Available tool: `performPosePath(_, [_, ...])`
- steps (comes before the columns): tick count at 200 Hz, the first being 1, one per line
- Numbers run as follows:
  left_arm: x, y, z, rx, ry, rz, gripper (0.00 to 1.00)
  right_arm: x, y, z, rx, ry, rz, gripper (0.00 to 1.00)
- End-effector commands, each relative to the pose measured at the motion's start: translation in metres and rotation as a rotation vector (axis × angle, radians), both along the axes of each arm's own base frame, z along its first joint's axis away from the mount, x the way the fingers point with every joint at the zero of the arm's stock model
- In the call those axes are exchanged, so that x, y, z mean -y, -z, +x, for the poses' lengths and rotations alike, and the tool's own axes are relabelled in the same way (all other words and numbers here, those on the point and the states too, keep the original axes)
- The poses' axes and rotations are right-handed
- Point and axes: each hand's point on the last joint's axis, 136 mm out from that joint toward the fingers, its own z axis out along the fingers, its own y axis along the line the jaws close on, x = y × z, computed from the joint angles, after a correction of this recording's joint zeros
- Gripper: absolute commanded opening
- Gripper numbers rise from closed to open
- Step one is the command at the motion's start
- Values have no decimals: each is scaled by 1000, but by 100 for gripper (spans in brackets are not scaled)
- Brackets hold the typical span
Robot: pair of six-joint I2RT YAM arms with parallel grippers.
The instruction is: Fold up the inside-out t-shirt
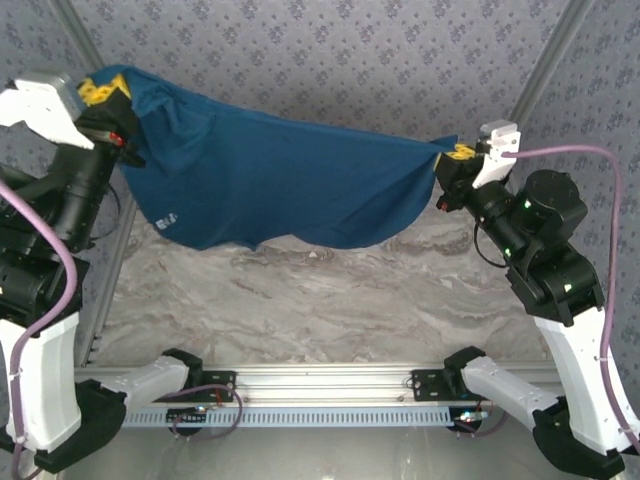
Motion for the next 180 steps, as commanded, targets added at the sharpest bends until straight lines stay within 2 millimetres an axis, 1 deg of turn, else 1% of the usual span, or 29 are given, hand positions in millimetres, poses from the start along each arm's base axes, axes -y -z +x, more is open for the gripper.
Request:
performPosePath(1, [33,30,62,-133,39,82,0,19,30,7,-80,116,-47,0])
performPosePath(14, [57,45,98,-187,93,93,0,33,51,17,-138,217,-84,0])
performPosePath(18, [65,50,110,-206,114,96,0,39,62,19,-170,248,-106,0])
performPosePath(34, [103,78,163,-288,195,106,0,52,96,32,-266,347,-143,0])
performPosePath(44, [130,101,202,-341,235,118,0,58,120,41,-327,385,-148,0])
performPosePath(47, [137,104,209,-348,243,121,0,60,128,45,-350,399,-154,0])
performPosePath(57, [169,136,248,-407,274,150,0,72,158,54,-441,455,-162,0])
performPosePath(60, [177,140,255,-409,282,154,0,77,169,58,-477,472,-164,0])
performPosePath(61, [181,147,260,-421,285,160,0,77,169,58,-477,472,-164,0])
performPosePath(63, [187,149,265,-420,289,163,1,79,175,60,-496,480,-165,0])
performPosePath(65, [194,161,274,-437,293,173,3,83,182,61,-516,494,-166,0])
performPosePath(66, [196,160,275,-432,295,172,4,85,185,62,-525,501,-166,0])
performPosePath(68, [202,169,283,-442,298,177,5,89,191,63,-543,513,-166,0])
performPosePath(72, [209,175,290,-439,304,176,9,95,204,66,-579,533,-164,0])
performPosePath(74, [214,188,297,-457,307,180,12,98,209,68,-593,542,-163,0])
performPosePath(75, [216,187,298,-449,310,177,13,99,212,69,-602,546,-163,0])
performPosePath(78, [222,200,306,-460,316,177,18,102,218,70,-620,554,-163,0])
performPosePath(80, [225,204,309,-455,319,172,21,106,220,72,-628,566,-159,0])
performPosePath(82, [227,210,313,-461,322,169,24,109,235,72,-665,575,-169,0])
performPosePath(86, [230,222,321,-478,325,160,28,114,248,73,-699,588,-172,0])
performPosePath(96, [234,253,338,-547,321,158,40,125,270,76,-766,612,-171,0])
performPosePath(97, [235,253,340,-542,322,156,42,126,271,77,-772,614,-172,0])
performPosePath(103, [234,263,345,-561,314,160,50,131,281,78,-802,625,-179,0])
performPosePath(114, [233,280,350,-608,307,167,63,139,296,80,-852,648,-214,8])
performPosePath(126, [232,291,346,-653,316,179,70,141,308,81,-901,654,-240,25])
performPosePath(136, [230,302,340,-704,316,208,73,141,311,84,-904,658,-255,35])
performPosePath(164, [216,326,315,-845,296,299,74,107,318,83,-896,529,-283,52])
performPosePath(175, [211,337,301,-905,297,343,74,92,322,82,-902,480,-287,55])
performPosePath(180, [210,346,295,-940,298,363,73,82,325,82,-902,442,-286,56])
